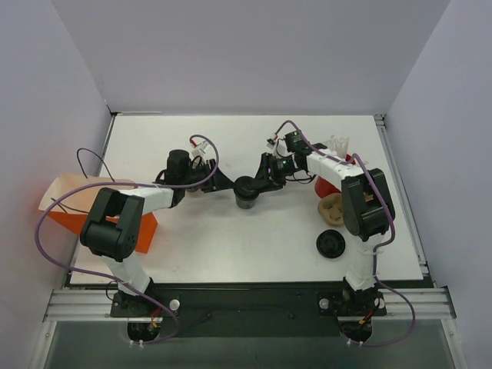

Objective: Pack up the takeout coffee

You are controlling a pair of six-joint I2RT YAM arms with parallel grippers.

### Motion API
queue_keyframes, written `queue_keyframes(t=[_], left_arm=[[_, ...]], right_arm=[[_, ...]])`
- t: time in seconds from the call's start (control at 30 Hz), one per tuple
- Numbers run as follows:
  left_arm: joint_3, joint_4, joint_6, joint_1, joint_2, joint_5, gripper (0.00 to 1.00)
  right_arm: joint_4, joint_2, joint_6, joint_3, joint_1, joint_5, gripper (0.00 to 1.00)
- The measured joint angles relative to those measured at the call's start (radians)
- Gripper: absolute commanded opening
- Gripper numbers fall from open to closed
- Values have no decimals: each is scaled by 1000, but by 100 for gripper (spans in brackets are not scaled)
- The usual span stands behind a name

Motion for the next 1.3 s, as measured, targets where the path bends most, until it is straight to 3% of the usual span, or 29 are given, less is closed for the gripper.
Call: queue_keyframes(t=[0.57,0.87,1.07,1.3], left_arm=[[-51,118,-44,-63,7,-171,39],[-99,118,-71,-144,-59,-396,39],[-123,-5,-73,-169,-156,-452,41],[-64,-225,-37,-150,-199,-404,45]], right_arm=[[-5,1,6,1,-14,8,26],[-97,26,-60,75,-14,36,28],[-171,83,-171,171,-3,5,28],[-267,135,-265,270,27,3,28]])
